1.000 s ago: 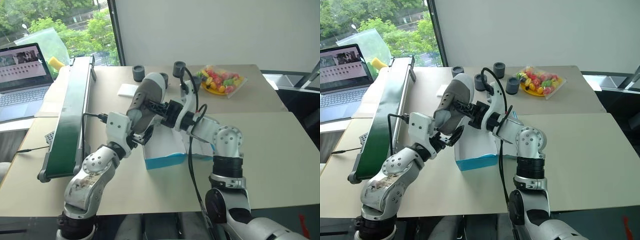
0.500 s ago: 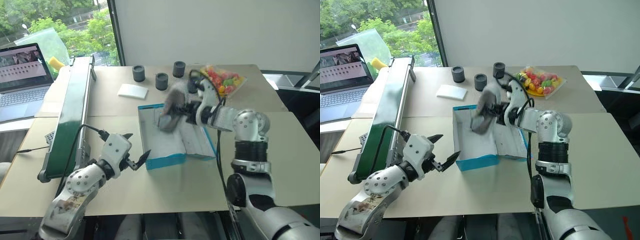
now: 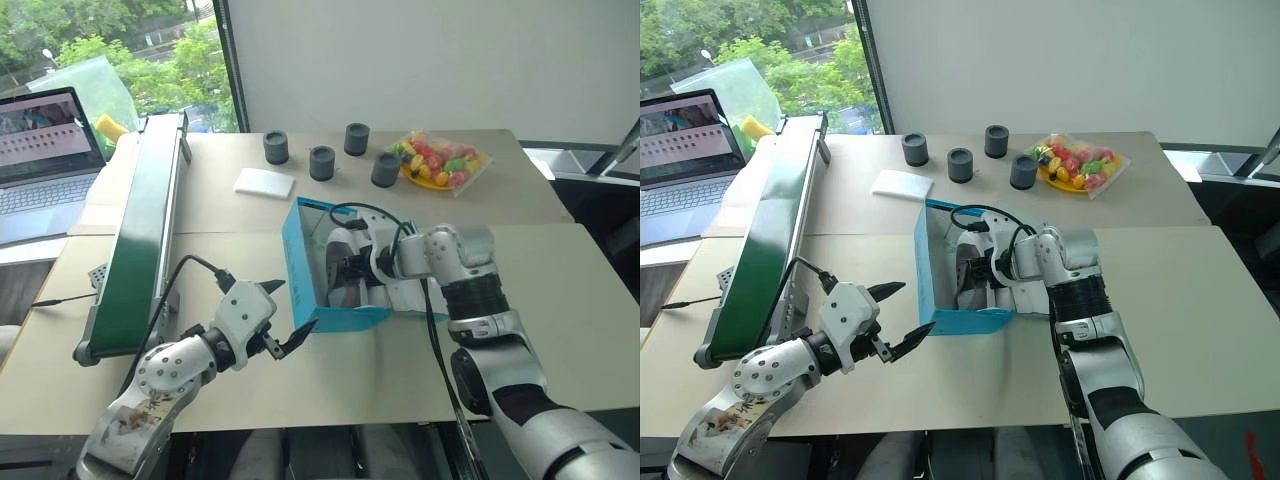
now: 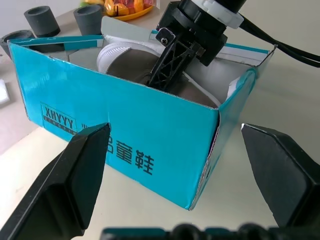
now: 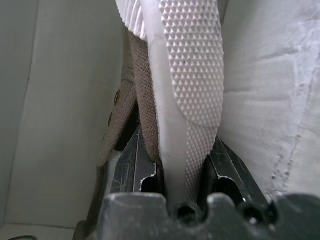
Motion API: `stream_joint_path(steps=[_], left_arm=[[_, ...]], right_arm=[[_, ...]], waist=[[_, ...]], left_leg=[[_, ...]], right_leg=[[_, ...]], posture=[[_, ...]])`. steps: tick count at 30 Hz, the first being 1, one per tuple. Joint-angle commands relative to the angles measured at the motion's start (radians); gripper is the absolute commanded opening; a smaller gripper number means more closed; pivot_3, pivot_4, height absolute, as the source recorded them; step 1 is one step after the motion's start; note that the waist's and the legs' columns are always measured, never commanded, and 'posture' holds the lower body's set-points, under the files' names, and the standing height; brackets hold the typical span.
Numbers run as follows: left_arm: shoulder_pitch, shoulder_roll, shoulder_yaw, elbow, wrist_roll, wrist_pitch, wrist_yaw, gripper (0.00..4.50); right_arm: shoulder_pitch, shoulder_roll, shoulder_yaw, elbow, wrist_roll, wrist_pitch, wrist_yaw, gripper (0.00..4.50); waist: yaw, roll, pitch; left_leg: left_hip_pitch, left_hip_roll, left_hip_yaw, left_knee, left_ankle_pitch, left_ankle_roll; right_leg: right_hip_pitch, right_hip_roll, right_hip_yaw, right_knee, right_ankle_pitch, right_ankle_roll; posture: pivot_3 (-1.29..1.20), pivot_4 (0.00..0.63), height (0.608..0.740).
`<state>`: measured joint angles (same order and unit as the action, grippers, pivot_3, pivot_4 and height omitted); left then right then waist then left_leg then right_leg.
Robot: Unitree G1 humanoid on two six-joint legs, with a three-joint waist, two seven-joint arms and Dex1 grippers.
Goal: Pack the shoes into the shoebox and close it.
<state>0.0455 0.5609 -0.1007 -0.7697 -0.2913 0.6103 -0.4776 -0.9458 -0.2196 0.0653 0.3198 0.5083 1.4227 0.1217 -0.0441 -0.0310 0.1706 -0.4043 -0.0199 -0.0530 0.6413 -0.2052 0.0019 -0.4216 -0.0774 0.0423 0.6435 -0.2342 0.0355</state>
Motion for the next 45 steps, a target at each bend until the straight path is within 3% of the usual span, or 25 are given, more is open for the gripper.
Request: stream_joint_path(steps=[1,8,22,27,33,38,45], left_arm=[[-0.007,-0.01,0.004,-0.048,0.005,-0.011,0.014,4.5],[0.0,-0.005,0.013,-0.052,0.005,-0.013,0.013,4.5],[0.036,0.004,0.087,-0.071,-0.006,0.005,0.026,4.5],[0.049,-0.099,0.217,-0.033,0.003,0.042,0.169,4.5],[-0.101,-0.29,0.39,0.043,0.065,0.208,0.474,4.5],[-0.166,-0.319,0.439,0.101,0.091,0.27,0.541,4.5],[-0.177,-0.274,0.449,0.159,0.102,0.307,0.516,4.5]], right_arm=[[-0.03,0.027,0.009,0.041,-0.039,-0.018,0.025,1.5],[-0.095,0.078,-0.054,0.059,-0.068,-0.03,0.038,3.81],[-0.213,0.11,-0.121,-0.063,-0.079,-0.103,0.064,3.81],[-0.095,0.053,-0.009,-0.3,-0.056,-0.314,0.284,3.81],[0.137,-0.04,0.033,-0.629,0.1,-0.483,0.611,3.81],[0.262,-0.118,0.166,-0.644,-0.041,-0.692,0.683,3.81],[0.304,-0.072,0.239,-0.541,-0.171,-0.856,0.633,3.81]], waist=[[-0.001,0.0,0.0],[0.0,0.0,0.0],[0.001,0.001,0.0],[0.001,0.001,0.0],[0.008,0.0,0.0],[0.003,-0.001,0.0],[0.002,-0.001,0.0]], left_leg=[[0.0,0.0,0.0,0.0,0.0,0.0],[0.0,0.0,0.0,0.0,0.0,0.0],[-0.001,0.0,0.0,0.0,0.0,0.0],[-0.002,0.001,-0.001,0.0,0.0,0.0],[-0.001,0.001,-0.002,0.002,0.0,0.0],[0.0,0.0,-0.002,0.003,0.0,0.0],[0.001,0.0,-0.001,0.002,0.0,-0.001]], right_leg=[[0.0,0.0,0.0,0.0,0.0,0.0],[-0.001,0.0,0.0,0.0,0.0,0.0],[-0.002,0.0,0.0,0.0,0.001,-0.001],[-0.002,0.001,-0.001,0.0,0.001,-0.001],[0.0,0.0,-0.002,0.0,0.001,0.001],[0.001,0.0,-0.001,0.001,0.001,0.001],[-0.001,0.001,0.0,0.002,0.002,0.0]], posture=[[0.0,0.15,0.74],[0.0,0.15,0.74],[0.0,0.15,0.74],[0.0,0.15,0.74],[0.0,0.15,0.74],[0.0,0.15,0.74],[0.0,0.15,0.74]])
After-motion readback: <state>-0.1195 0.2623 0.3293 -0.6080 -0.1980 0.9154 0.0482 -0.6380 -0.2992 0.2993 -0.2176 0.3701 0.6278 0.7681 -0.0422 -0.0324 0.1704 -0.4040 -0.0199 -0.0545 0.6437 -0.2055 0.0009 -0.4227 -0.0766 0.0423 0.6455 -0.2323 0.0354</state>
